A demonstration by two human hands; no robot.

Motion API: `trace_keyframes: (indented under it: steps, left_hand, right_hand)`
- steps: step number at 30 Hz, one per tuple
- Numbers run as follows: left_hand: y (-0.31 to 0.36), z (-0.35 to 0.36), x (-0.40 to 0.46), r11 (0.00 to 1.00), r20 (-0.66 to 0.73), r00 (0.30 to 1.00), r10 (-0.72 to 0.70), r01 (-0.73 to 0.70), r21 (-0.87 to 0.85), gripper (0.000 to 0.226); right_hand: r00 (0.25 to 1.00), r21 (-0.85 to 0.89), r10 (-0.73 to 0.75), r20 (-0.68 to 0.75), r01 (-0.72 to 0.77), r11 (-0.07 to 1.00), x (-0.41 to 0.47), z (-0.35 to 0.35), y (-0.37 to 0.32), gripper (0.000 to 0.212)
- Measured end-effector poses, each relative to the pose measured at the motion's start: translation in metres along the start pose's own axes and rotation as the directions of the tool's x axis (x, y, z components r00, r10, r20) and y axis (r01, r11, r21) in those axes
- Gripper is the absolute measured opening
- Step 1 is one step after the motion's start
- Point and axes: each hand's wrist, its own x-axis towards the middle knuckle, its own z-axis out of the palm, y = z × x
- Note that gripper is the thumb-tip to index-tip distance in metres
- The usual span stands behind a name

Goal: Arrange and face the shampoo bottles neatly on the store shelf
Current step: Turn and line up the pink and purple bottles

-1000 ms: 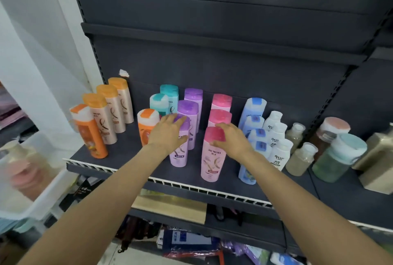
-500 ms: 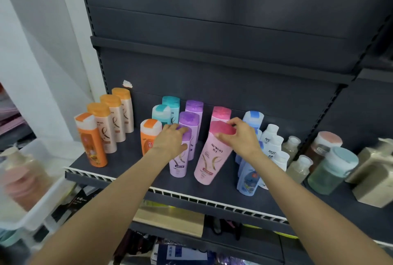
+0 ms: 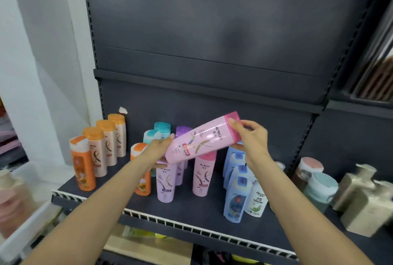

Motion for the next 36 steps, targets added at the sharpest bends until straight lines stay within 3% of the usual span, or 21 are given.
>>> trace_keyframes:
  steps: [3, 5, 8, 10, 14, 18, 22, 26, 31, 36]
  left_hand:
    - [0.007, -0.007, -0.005, 0.965, 0.171, 0.968, -0.182, 0.209, -0.157, 0.059]
    - [0.014, -0.01, -0.009, 0.906, 0.253, 0.948, -0.192, 0.27, -0.326, 0.063]
    - [0.024, -0.01, -0.015, 0.796, 0.205, 0.975, -0.09, 0.194, -0.573, 0.048]
    - [0.028, -0.007, -0.021, 0.793, 0.149, 0.989, -0.018, 0.105, -0.6, 0.038]
    - [0.034, 0.001, -0.032, 0.793, 0.009, 0.99, 0.143, -0.109, -0.6, 0.027]
    - [0.039, 0.006, -0.038, 0.771, -0.166, 0.94, 0.299, -0.341, -0.538, 0.02]
    - [0.045, 0.005, -0.044, 0.715, -0.272, 0.872, 0.407, -0.489, -0.499, 0.042]
    - [0.048, 0.0, -0.055, 0.72, -0.185, 0.844, 0.503, -0.528, -0.45, 0.046]
    - [0.04, -0.011, -0.06, 0.821, -0.059, 0.849, 0.526, -0.525, -0.225, 0.076]
    - [0.034, -0.009, -0.065, 0.79, -0.086, 0.797, 0.598, -0.604, -0.105, 0.076]
  right_hand:
    - [1.0, 0.092, 0.009, 0.0, -0.009, 0.996, -0.001, 0.0, 0.0, 0.027]
    - [1.0, 0.138, -0.006, 0.003, 0.005, 0.99, 0.0, -0.001, 0.0, 0.028]
    - [0.999, 0.237, -0.018, 0.049, 0.006, 0.971, 0.002, -0.003, 0.001, 0.028]
    - [0.994, 0.287, -0.025, 0.108, -0.007, 0.958, 0.005, -0.006, 0.0, 0.03]
    - [0.966, 0.272, 0.01, 0.258, -0.083, 0.959, 0.013, -0.013, -0.007, 0.032]
    - [0.97, 0.36, 0.08, 0.231, -0.162, 0.919, 0.019, -0.013, -0.009, 0.048]
    - [0.938, 0.354, 0.148, 0.314, -0.26, 0.899, 0.022, -0.01, -0.012, 0.046]
    - [0.945, 0.41, 0.15, 0.292, -0.265, 0.873, 0.025, -0.011, -0.008, 0.038]
    - [0.95, 0.571, 0.1, 0.297, -0.261, 0.778, 0.023, -0.016, -0.01, 0.028]
    - [0.928, 0.592, -0.025, 0.372, -0.216, 0.776, 0.02, -0.021, -0.008, 0.032]
